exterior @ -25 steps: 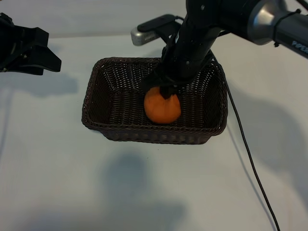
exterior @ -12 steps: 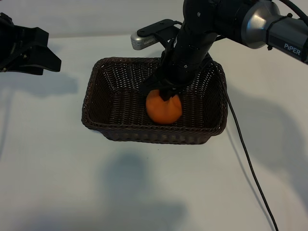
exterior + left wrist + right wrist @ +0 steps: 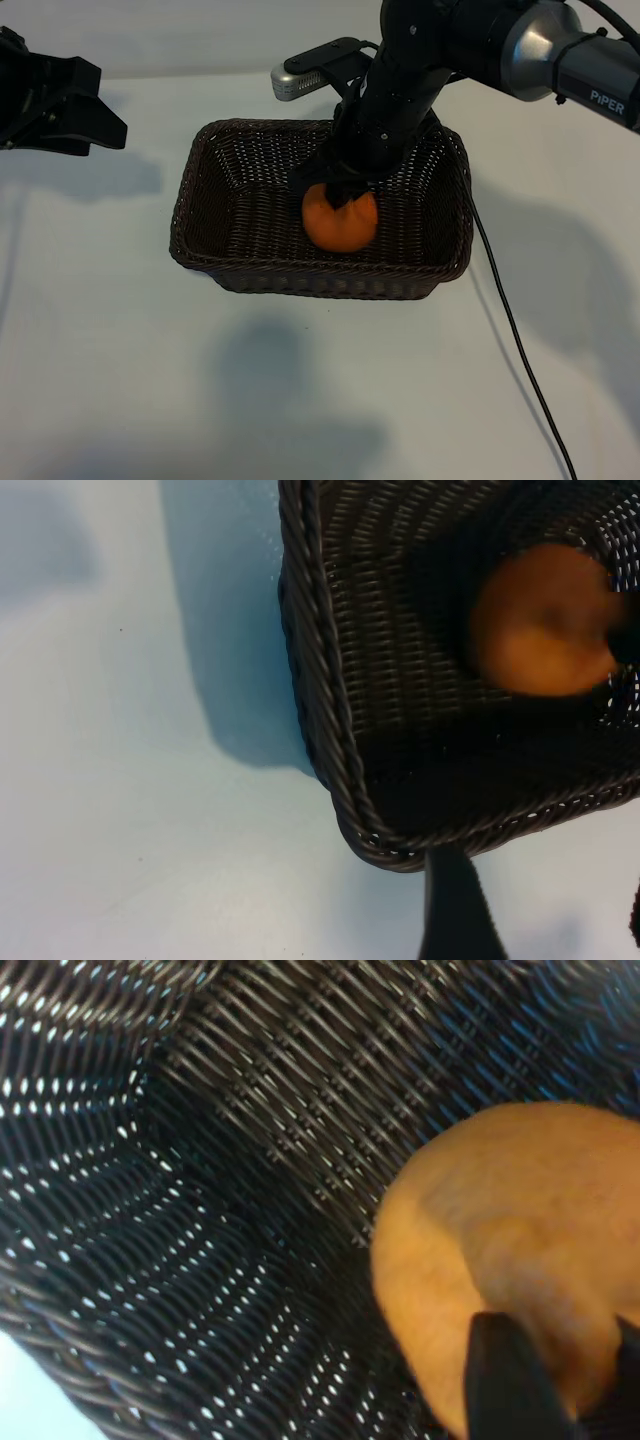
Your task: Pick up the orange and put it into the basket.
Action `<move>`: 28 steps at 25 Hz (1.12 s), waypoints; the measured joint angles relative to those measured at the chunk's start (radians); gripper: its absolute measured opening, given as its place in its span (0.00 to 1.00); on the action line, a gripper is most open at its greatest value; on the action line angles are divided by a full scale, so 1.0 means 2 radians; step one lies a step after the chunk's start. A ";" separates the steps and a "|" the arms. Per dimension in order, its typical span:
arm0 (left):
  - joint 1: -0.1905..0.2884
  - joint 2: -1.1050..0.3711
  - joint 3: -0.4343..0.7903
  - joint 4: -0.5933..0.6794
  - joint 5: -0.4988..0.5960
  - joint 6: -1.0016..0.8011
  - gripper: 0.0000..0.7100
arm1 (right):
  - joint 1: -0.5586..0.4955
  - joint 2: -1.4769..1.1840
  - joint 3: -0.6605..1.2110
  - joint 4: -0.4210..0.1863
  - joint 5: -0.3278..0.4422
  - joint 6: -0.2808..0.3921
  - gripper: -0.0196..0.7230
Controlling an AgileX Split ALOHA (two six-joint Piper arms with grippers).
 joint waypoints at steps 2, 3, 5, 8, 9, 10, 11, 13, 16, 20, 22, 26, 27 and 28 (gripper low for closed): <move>0.000 0.000 0.000 0.000 0.000 0.000 0.64 | 0.000 0.000 0.000 0.001 -0.003 0.000 0.53; 0.000 0.000 0.000 0.000 0.000 0.000 0.64 | 0.000 0.000 0.000 0.001 -0.004 0.000 0.58; 0.000 0.000 0.000 0.000 0.000 -0.001 0.64 | 0.000 0.000 0.000 0.001 -0.004 0.000 0.64; 0.000 0.000 0.000 0.000 0.000 0.000 0.64 | 0.000 0.000 0.000 0.001 -0.004 0.000 0.67; 0.000 0.000 0.000 0.000 0.000 0.000 0.64 | 0.000 0.000 -0.001 0.001 -0.002 0.001 0.67; 0.000 0.000 0.000 0.000 0.000 0.000 0.64 | 0.000 0.000 -0.005 0.001 0.002 0.005 0.67; 0.000 0.000 0.000 0.000 0.000 0.000 0.64 | 0.000 0.000 -0.010 0.001 0.007 0.007 0.67; 0.000 0.000 0.000 0.000 0.000 0.000 0.64 | 0.000 0.000 -0.026 0.000 0.021 0.010 0.67; 0.000 0.000 0.000 0.000 0.000 0.000 0.64 | 0.000 0.000 -0.056 -0.001 0.052 0.012 0.67; 0.000 0.000 0.000 0.000 0.000 0.001 0.64 | 0.000 0.000 -0.093 -0.023 0.094 0.013 0.67; 0.000 0.000 0.000 0.000 0.000 0.001 0.64 | 0.000 -0.002 -0.104 -0.040 0.111 0.013 0.67; 0.000 0.000 0.000 0.000 0.000 0.001 0.64 | 0.000 -0.009 -0.107 -0.056 0.120 0.017 0.67; 0.000 0.000 0.000 0.000 0.000 0.001 0.64 | 0.000 -0.011 -0.107 -0.056 0.120 0.017 0.67; 0.000 0.000 0.000 0.000 0.000 0.001 0.64 | 0.000 -0.014 -0.107 -0.056 0.120 0.018 0.67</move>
